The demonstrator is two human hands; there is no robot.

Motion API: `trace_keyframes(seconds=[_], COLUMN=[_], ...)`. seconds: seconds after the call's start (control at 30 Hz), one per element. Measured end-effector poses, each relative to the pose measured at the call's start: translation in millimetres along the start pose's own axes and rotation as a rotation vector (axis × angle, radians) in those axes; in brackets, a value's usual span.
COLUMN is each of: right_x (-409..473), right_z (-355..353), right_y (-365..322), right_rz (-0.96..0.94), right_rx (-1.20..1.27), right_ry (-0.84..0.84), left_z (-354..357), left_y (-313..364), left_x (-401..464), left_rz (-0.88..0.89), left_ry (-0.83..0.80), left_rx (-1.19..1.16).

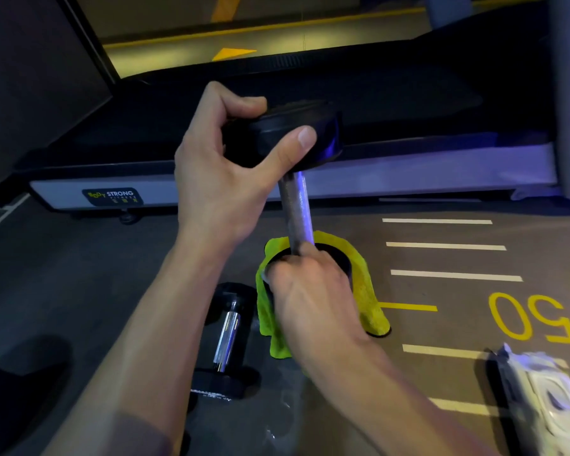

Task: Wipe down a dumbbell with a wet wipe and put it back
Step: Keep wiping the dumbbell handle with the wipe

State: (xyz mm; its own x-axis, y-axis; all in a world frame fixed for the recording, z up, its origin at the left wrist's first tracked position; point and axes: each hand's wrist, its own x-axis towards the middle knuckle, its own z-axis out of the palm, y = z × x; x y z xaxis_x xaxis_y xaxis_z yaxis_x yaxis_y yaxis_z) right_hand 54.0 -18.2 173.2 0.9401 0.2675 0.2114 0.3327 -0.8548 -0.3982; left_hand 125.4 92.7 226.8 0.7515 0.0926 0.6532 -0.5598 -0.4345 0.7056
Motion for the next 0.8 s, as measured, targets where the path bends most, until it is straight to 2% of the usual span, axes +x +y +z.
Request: trace_keyframes(seconds=[0.07,0.1,0.2,0.27,0.33,0.4,0.43,0.5,0.57,0.7,0.8], right_x=[3.5,0.2,-7.8,-6.0,-1.9,2.0,2.9,2.9,9.3,42.4,62.4], right_z=[2.2,6.9,1.4,-9.1,-17.0,-17.8,-12.6,5.0,13.8,4.3,1.4], right_y=[-2.4,8.2,47.3,75.6,100.6,106.5,103.2,95.2,89.9,63.6,43.9], right_rz=[-0.055,-0.049,0.025,0.136,0.253,0.27,0.246,0.185,0.139,0.024,-0.035], right_rx=[-0.066,-0.01,0.301,0.605,0.873,1.006,0.978,0.747,0.634,0.716,0.686], right_ry=[-0.011,-0.043,-0.051,-0.022,0.088,0.146,0.132,0.099,0.16,0.465,0.7], left_z=[-0.2,0.0,1.7,3.2,4.5,4.8,5.1,5.7,6.0,4.9,5.6], left_y=[-0.8,-0.8,-1.2,-2.9,-4.3,-5.0,-5.0,-5.0,-6.8,-10.3,-9.9], left_x=[0.6,1.3,2.6,3.2,4.3,5.7,6.1,6.7,7.3,8.2,8.8], left_rz=[0.005,0.0,-0.015,-0.014,-0.014,-0.016,-0.02,-0.031,-0.043,-0.038,-0.036], left_ry=[-0.01,-0.01,-0.007,-0.01,-0.007,-0.004,-0.001,0.007,0.017,0.018,-0.003], left_rx=[-0.014,-0.015,-0.022,-0.019,-0.012,-0.016,-0.023,-0.033,-0.043,-0.032,-0.023])
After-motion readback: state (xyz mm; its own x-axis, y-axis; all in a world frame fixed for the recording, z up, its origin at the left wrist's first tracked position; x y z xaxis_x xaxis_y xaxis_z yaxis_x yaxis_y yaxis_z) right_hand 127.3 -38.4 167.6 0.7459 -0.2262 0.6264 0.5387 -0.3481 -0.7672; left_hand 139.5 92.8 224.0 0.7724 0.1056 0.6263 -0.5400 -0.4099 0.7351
